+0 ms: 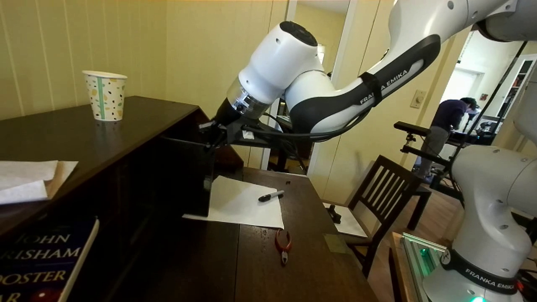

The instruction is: Open the small door on the desk completely

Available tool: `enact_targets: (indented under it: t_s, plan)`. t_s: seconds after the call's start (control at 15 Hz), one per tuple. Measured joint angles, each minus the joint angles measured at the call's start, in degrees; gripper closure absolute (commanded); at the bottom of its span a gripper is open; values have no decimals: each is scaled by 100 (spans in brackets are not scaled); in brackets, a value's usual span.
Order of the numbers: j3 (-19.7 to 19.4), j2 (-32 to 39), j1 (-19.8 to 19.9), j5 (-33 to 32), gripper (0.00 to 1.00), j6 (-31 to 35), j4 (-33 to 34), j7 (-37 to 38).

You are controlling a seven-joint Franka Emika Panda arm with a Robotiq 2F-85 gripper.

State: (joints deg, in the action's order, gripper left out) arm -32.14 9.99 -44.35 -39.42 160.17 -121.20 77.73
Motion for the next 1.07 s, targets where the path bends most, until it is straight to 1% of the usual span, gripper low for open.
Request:
enact_targets:
  t_s: [0.27, 0.4, 0.67, 0.73, 0.87, 0.93, 1.07]
  plan:
    - [-157, -129, -33, -323, 100, -310, -1, 319]
    - [-235, -152, -32, -522, 100, -339, -5, 450]
    - [-478, -152, -30, -1385, 100, -287, -2, 926]
    - [-512, -152, -28, -1486, 100, -259, -3, 1008]
    - [-462, -186, -32, -1383, 100, -98, -32, 1032]
    - [-361, -243, -39, -1164, 100, 8, -75, 961]
    - [-41, -506, -110, -589, 100, 57, -194, 639]
